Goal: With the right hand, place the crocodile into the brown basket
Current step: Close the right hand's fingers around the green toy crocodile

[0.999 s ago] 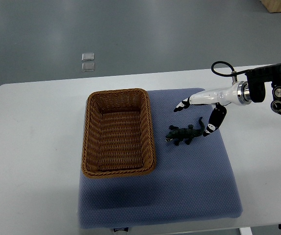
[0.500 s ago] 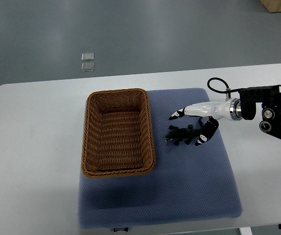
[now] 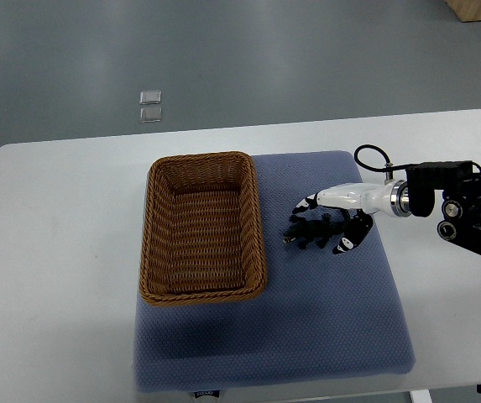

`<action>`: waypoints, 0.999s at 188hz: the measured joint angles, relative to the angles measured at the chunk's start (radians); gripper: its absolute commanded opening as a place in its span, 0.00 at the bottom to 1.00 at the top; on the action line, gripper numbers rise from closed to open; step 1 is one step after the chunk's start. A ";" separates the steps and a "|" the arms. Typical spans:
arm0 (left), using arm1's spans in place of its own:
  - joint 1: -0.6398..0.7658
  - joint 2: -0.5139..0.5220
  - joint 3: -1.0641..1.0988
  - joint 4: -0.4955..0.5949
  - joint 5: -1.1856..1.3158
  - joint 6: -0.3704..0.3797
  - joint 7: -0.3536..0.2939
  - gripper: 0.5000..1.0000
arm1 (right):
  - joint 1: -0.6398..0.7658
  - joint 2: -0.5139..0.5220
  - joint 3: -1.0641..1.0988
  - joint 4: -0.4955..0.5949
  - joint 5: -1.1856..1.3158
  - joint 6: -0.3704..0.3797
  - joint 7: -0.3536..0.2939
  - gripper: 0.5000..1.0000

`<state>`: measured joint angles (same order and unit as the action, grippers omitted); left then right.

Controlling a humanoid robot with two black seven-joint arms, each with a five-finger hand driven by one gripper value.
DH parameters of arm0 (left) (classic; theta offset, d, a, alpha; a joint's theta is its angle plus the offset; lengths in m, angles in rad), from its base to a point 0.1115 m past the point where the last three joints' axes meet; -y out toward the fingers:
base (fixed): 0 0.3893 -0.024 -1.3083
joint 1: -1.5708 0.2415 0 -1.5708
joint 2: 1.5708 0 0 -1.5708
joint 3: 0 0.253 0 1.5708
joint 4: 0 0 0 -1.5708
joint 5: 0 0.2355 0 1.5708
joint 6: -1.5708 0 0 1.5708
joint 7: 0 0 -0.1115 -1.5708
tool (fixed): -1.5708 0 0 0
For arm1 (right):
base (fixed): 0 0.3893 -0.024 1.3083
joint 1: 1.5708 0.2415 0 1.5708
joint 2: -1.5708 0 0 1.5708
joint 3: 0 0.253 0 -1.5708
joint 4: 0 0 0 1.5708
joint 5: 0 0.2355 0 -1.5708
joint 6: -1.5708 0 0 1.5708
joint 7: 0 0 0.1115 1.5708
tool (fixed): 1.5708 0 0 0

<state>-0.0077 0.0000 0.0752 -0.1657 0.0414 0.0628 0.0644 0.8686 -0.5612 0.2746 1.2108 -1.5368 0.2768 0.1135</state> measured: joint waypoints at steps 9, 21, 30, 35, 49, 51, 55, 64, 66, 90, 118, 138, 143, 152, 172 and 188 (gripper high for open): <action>0.000 0.000 0.000 0.000 0.000 0.000 0.000 1.00 | 0.000 0.001 0.000 -0.001 -0.007 -0.002 0.000 0.71; 0.000 0.000 0.000 0.000 0.000 0.000 0.000 1.00 | -0.001 0.002 0.000 -0.002 -0.016 -0.004 0.000 0.66; 0.000 0.000 0.000 0.000 0.000 0.000 0.000 1.00 | -0.002 0.004 0.000 -0.002 -0.024 -0.005 0.000 0.64; 0.000 0.000 0.000 0.000 0.000 0.000 0.000 1.00 | -0.003 0.008 0.000 -0.003 -0.030 -0.005 0.000 0.62; 0.000 0.000 0.000 0.000 0.000 0.000 0.000 1.00 | -0.005 0.016 -0.001 -0.006 -0.047 -0.005 0.000 0.61; 0.000 0.000 0.000 0.000 0.000 0.000 0.000 1.00 | -0.005 0.017 -0.001 -0.007 -0.049 -0.005 0.000 0.61; 0.000 0.000 0.000 0.000 0.000 0.000 0.000 1.00 | -0.006 0.018 -0.001 -0.009 -0.054 -0.006 0.000 0.61; 0.000 0.000 0.000 0.000 0.000 0.000 0.000 1.00 | -0.006 0.022 -0.002 -0.014 -0.064 -0.008 0.000 0.60; 0.000 0.000 0.000 0.000 0.000 0.000 0.000 1.00 | -0.006 0.022 -0.002 -0.015 -0.065 -0.009 0.000 0.60; 0.000 0.000 0.000 0.000 0.000 0.000 0.000 1.00 | -0.006 0.024 -0.015 -0.025 -0.085 -0.021 -0.001 0.56; 0.000 0.000 0.000 0.000 0.000 0.000 0.000 1.00 | -0.006 0.024 -0.022 -0.034 -0.104 -0.029 -0.001 0.45; 0.000 0.000 0.000 0.000 0.000 0.000 0.000 1.00 | -0.006 0.024 -0.023 -0.037 -0.108 -0.029 -0.001 0.32; 0.000 0.000 0.000 0.000 0.000 0.000 0.000 1.00 | -0.006 0.024 -0.023 -0.037 -0.108 -0.029 -0.001 0.30; 0.000 0.000 0.000 0.000 0.000 0.000 0.000 1.00 | -0.006 0.024 -0.023 -0.037 -0.109 -0.029 -0.001 0.26; 0.000 0.000 0.000 0.000 0.000 0.000 0.000 1.00 | -0.006 0.024 -0.023 -0.037 -0.109 -0.029 -0.002 0.16; 0.000 0.000 0.000 0.000 0.000 0.000 0.000 1.00 | -0.003 0.022 -0.023 -0.037 -0.109 -0.028 -0.002 0.16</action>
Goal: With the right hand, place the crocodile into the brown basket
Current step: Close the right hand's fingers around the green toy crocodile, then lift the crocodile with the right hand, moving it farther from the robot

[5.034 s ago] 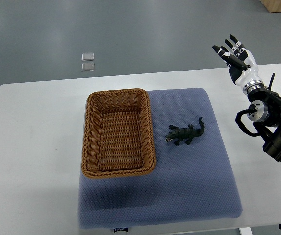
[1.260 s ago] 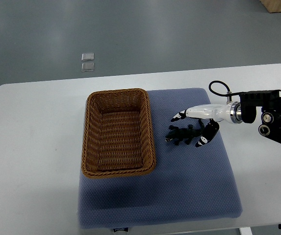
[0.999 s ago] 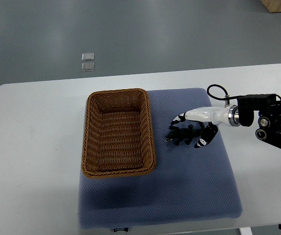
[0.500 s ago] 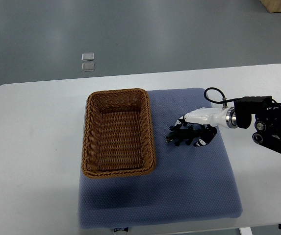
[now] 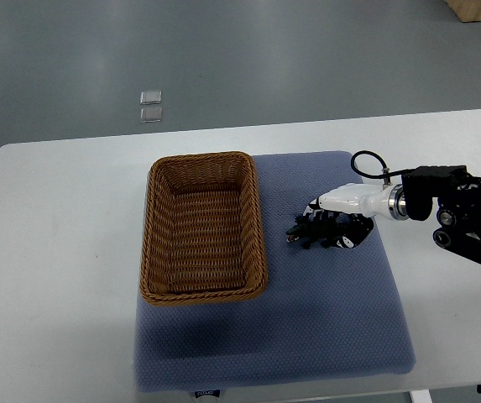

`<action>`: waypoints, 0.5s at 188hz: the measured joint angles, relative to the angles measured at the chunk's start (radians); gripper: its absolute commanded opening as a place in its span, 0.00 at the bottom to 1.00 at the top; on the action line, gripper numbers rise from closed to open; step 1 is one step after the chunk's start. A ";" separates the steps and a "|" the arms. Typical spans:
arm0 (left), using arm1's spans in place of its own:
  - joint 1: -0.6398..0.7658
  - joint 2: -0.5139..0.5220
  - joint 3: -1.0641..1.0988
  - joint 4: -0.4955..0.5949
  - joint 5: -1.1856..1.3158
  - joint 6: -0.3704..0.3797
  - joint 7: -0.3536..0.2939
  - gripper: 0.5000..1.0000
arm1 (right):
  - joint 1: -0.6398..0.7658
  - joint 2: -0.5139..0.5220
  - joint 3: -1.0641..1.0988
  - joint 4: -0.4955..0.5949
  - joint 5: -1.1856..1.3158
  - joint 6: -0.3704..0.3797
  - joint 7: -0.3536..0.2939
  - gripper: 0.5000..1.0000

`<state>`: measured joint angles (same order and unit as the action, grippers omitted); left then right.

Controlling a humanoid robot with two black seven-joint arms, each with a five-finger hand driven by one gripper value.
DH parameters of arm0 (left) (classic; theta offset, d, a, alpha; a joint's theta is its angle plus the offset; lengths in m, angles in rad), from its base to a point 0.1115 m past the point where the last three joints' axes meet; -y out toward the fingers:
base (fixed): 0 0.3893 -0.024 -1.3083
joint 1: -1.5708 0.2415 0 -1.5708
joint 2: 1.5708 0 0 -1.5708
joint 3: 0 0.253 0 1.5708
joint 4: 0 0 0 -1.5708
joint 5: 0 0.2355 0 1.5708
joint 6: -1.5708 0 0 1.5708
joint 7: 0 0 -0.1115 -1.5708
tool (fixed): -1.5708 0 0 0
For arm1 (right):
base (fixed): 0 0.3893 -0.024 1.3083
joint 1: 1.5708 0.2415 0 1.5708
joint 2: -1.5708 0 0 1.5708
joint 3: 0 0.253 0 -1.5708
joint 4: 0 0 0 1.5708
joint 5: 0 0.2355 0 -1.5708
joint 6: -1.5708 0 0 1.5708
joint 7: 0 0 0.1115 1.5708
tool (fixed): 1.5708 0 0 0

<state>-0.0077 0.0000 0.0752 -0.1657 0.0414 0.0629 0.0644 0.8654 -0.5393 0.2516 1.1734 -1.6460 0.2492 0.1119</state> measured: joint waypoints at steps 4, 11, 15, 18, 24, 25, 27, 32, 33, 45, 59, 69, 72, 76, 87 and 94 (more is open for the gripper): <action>0.000 0.000 0.000 0.000 0.000 0.000 0.000 1.00 | 0.001 -0.001 0.000 0.000 0.000 0.000 0.000 0.16; 0.000 0.000 0.000 0.000 0.000 0.000 0.000 1.00 | 0.003 -0.003 0.001 0.000 0.001 0.001 0.000 0.16; 0.000 0.000 0.000 0.000 0.000 0.000 0.000 1.00 | 0.004 -0.005 0.001 0.001 0.001 0.001 0.000 0.16; 0.000 0.000 0.000 0.000 0.000 0.000 0.000 1.00 | 0.005 -0.007 0.001 0.001 0.002 0.001 0.000 0.16; 0.000 0.000 0.000 0.000 0.000 0.000 0.000 1.00 | 0.007 -0.010 0.002 0.001 0.002 0.001 0.000 0.16; 0.000 0.000 0.000 0.000 0.000 0.000 0.000 1.00 | 0.007 -0.010 0.002 0.001 0.002 0.001 0.000 0.16; 0.000 0.000 0.000 0.000 0.000 0.000 0.000 1.00 | 0.008 -0.012 0.003 0.001 0.002 0.001 0.000 0.16; 0.000 0.000 0.000 0.000 0.000 0.000 0.000 1.00 | 0.009 -0.014 0.004 0.001 0.003 0.001 0.000 0.16; 0.000 0.000 0.000 0.000 0.000 0.000 0.000 1.00 | 0.010 -0.014 0.004 0.001 0.003 0.001 0.000 0.16; 0.000 0.000 0.000 0.000 0.000 0.000 0.000 1.00 | 0.012 -0.020 0.008 0.002 0.003 0.001 0.001 0.16; 0.000 0.000 0.000 0.000 0.000 0.000 0.000 1.00 | 0.016 -0.029 0.013 0.002 0.004 0.001 0.001 0.16; 0.000 0.000 0.000 0.000 0.000 0.000 0.000 1.00 | 0.021 -0.033 0.015 0.003 0.005 0.001 0.001 0.16; 0.000 0.000 0.000 0.000 0.000 0.000 0.000 1.00 | 0.022 -0.034 0.016 0.003 0.005 0.001 0.001 0.16; 0.000 0.000 0.000 0.000 0.000 0.000 0.000 1.00 | 0.024 -0.035 0.016 0.003 0.005 0.001 0.001 0.16; 0.000 0.000 0.000 0.000 0.000 0.000 0.000 1.00 | 0.028 -0.039 0.017 0.003 0.006 0.001 0.002 0.16; 0.000 0.000 0.000 0.000 0.000 0.000 0.000 1.00 | 0.029 -0.043 0.018 0.002 0.006 0.000 0.002 0.16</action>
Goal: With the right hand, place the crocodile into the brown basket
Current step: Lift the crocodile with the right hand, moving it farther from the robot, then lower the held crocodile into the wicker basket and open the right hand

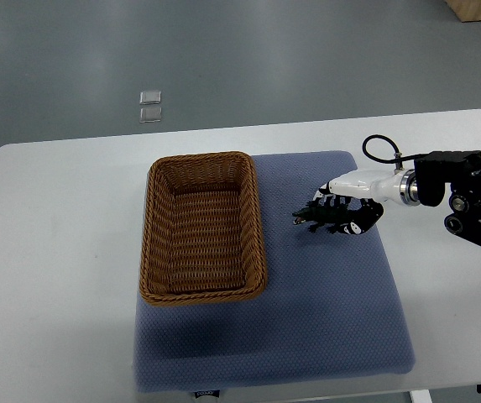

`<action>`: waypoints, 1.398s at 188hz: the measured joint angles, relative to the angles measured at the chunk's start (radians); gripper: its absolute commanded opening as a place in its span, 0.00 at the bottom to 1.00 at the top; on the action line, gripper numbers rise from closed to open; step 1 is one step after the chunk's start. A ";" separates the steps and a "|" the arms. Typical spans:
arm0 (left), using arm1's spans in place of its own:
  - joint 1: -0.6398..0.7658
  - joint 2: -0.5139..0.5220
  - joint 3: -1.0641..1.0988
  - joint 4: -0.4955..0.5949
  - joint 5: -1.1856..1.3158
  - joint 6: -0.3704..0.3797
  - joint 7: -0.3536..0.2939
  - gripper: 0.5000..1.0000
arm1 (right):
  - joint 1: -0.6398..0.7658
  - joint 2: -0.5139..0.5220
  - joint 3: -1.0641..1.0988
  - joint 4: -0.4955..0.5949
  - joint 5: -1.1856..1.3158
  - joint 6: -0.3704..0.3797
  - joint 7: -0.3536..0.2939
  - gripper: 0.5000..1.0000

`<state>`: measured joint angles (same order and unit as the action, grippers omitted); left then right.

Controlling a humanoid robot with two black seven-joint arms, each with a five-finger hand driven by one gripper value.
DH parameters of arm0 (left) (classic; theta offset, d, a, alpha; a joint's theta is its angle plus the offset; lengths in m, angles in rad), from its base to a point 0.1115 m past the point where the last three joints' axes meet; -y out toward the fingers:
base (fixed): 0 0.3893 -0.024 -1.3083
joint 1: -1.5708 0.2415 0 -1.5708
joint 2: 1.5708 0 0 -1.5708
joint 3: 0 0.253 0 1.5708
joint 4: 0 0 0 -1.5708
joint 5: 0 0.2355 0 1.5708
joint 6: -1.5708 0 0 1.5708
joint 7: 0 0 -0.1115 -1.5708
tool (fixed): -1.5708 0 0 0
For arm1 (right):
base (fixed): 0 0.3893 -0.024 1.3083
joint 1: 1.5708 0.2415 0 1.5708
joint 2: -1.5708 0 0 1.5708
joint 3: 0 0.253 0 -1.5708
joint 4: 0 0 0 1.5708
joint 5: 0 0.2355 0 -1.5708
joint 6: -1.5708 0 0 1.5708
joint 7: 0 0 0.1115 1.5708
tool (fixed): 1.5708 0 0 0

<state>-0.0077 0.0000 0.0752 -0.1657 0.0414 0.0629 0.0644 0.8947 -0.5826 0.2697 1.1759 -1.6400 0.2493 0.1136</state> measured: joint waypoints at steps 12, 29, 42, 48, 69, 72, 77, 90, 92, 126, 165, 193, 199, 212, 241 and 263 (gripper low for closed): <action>0.000 0.000 0.000 0.000 0.000 0.000 0.000 1.00 | 0.001 -0.006 0.001 -0.001 0.000 -0.001 0.000 0.15; 0.000 0.000 0.000 0.000 0.000 0.000 0.000 1.00 | 0.001 -0.011 0.003 -0.004 0.000 -0.002 -0.001 0.14; 0.000 0.000 0.000 0.000 0.000 0.000 0.000 1.00 | 0.001 -0.016 0.003 -0.008 0.001 -0.003 -0.001 0.14; 0.000 0.000 0.000 0.000 0.000 0.000 0.000 1.00 | 0.001 -0.020 0.003 -0.010 0.001 -0.003 -0.001 0.14; 0.000 0.000 0.000 0.000 0.000 0.000 0.000 1.00 | 0.001 -0.027 0.003 -0.020 0.004 -0.005 -0.001 0.14; 0.000 0.000 0.000 0.000 0.000 0.000 0.000 1.00 | 0.001 -0.028 0.003 -0.023 0.004 -0.005 -0.001 0.14; 0.000 0.000 0.000 0.000 0.000 0.000 0.000 1.00 | 0.001 -0.031 0.003 -0.028 0.005 -0.006 -0.001 0.14; 0.000 0.000 0.000 0.000 0.000 0.000 0.000 1.00 | 0.002 -0.038 0.004 -0.043 0.008 -0.009 -0.001 0.14; 0.000 0.000 0.000 0.000 0.000 0.000 0.000 1.00 | 0.002 -0.039 0.004 -0.045 0.009 -0.010 -0.001 0.14; 0.000 0.000 0.000 0.000 0.000 0.000 0.000 1.00 | 0.004 -0.044 0.007 -0.076 0.016 -0.034 -0.001 0.14; 0.000 0.000 0.000 0.000 0.000 0.000 0.000 1.00 | 0.030 -0.049 0.048 -0.103 0.018 -0.043 -0.004 0.14; 0.000 0.000 0.001 0.000 0.000 0.000 0.000 1.00 | 0.086 -0.044 0.063 -0.104 0.020 -0.044 -0.003 0.14; 0.000 0.000 0.001 0.000 0.000 0.000 0.000 1.00 | 0.101 -0.040 0.064 -0.103 0.020 -0.043 -0.002 0.14; 0.000 0.000 0.002 0.000 0.000 0.000 0.000 1.00 | 0.140 -0.023 0.065 -0.096 0.021 -0.041 0.001 0.14; 0.000 0.000 0.002 0.000 0.000 0.000 0.000 1.00 | 0.212 0.049 0.067 -0.084 0.035 -0.041 0.007 0.14; 0.000 0.000 0.003 0.000 0.000 0.000 0.000 1.00 | 0.247 0.113 0.068 -0.063 0.062 -0.037 0.020 0.14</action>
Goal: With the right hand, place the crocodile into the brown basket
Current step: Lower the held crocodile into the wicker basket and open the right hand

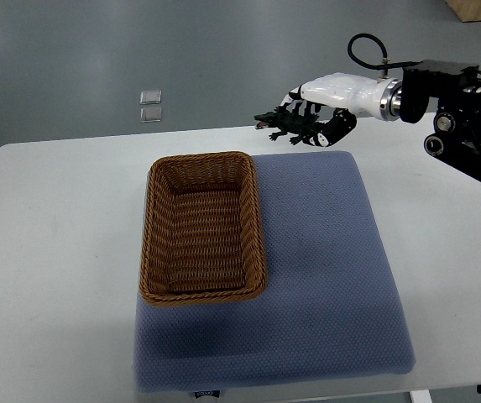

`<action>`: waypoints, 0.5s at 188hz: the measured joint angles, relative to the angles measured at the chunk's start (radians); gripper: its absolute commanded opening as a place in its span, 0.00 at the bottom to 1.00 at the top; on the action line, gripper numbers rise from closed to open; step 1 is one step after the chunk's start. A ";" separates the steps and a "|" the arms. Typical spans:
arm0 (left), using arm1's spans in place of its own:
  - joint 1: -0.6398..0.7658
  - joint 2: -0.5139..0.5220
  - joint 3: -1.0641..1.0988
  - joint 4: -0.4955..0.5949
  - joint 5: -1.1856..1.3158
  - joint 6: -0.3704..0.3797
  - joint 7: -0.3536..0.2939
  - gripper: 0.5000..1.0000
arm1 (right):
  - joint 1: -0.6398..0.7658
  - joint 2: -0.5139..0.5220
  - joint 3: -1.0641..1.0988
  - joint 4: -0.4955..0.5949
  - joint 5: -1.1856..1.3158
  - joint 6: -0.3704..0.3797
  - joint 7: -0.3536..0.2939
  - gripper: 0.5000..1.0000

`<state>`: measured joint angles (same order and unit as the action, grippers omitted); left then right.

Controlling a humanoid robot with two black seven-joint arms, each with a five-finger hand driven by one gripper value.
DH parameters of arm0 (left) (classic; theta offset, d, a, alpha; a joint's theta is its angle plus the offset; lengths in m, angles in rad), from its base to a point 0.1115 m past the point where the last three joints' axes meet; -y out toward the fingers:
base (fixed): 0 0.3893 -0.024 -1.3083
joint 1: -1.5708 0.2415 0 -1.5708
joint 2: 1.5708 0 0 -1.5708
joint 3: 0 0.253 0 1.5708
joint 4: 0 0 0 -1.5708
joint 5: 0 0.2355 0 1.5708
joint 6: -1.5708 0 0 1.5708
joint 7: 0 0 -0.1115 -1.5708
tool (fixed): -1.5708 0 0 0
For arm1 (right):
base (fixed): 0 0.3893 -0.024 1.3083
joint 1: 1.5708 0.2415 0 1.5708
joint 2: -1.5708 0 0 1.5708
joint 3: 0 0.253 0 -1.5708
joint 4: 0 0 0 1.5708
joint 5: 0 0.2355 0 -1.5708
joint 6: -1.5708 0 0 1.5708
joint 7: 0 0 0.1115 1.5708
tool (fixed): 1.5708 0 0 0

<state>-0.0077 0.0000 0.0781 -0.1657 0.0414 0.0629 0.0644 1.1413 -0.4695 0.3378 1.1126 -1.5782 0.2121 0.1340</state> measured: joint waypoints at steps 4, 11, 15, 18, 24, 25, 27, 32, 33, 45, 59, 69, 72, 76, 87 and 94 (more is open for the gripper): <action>0.000 0.000 0.000 0.000 0.000 0.000 0.000 1.00 | 0.002 0.013 0.000 0.002 0.003 0.001 0.004 0.14; 0.000 0.000 0.000 0.000 0.000 0.000 0.000 1.00 | 0.006 0.035 0.000 0.006 0.007 0.002 0.009 0.14; 0.000 0.000 0.000 0.000 0.000 0.000 0.000 1.00 | 0.007 0.046 0.000 0.008 0.008 0.002 0.012 0.14; 0.000 0.000 0.000 0.000 0.000 0.000 0.000 1.00 | 0.008 0.059 0.000 0.010 0.009 0.002 0.014 0.14; 0.000 0.000 0.000 0.000 0.000 0.000 0.000 1.00 | 0.009 0.078 0.000 0.012 0.010 0.003 0.018 0.15; 0.000 0.000 0.001 0.000 0.000 0.000 0.000 1.00 | 0.009 0.081 0.000 0.012 0.010 0.003 0.018 0.15; 0.000 0.000 0.001 0.000 0.000 0.000 0.000 1.00 | 0.009 0.088 0.000 0.013 0.010 0.003 0.019 0.15; 0.000 0.000 0.001 0.000 0.000 0.000 0.000 1.00 | 0.009 0.105 0.000 0.013 0.010 0.004 0.021 0.15; 0.000 0.000 0.001 0.000 0.000 0.000 0.000 1.00 | 0.009 0.109 0.000 0.014 0.010 0.004 0.021 0.15; 0.000 0.000 0.001 0.000 0.000 0.000 0.000 1.00 | 0.008 0.150 -0.002 0.014 0.010 0.004 0.023 0.15; 0.000 0.000 0.002 0.000 0.000 0.000 0.000 1.00 | 0.002 0.197 -0.009 0.014 0.009 0.004 0.023 0.16; 0.000 0.000 0.002 0.000 0.000 0.000 0.000 1.00 | -0.004 0.226 -0.014 0.011 0.005 0.005 0.023 0.17; 0.000 0.000 0.002 0.000 0.000 0.000 0.000 1.00 | -0.007 0.234 -0.016 0.010 0.004 0.005 0.023 0.17; 0.000 0.000 0.002 0.000 0.000 0.000 0.000 1.00 | -0.012 0.246 -0.020 0.009 0.002 0.005 0.023 0.17; 0.000 0.000 0.002 0.000 0.000 0.000 0.000 1.00 | -0.024 0.270 -0.030 0.006 0.000 0.006 0.023 0.18; 0.000 0.000 0.002 0.000 0.000 0.000 0.000 1.00 | -0.030 0.284 -0.040 0.004 -0.001 0.006 0.023 0.19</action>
<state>-0.0076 0.0000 0.0798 -0.1657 0.0414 0.0629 0.0644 1.1113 -0.1855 0.2983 1.1163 -1.5794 0.2178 0.1568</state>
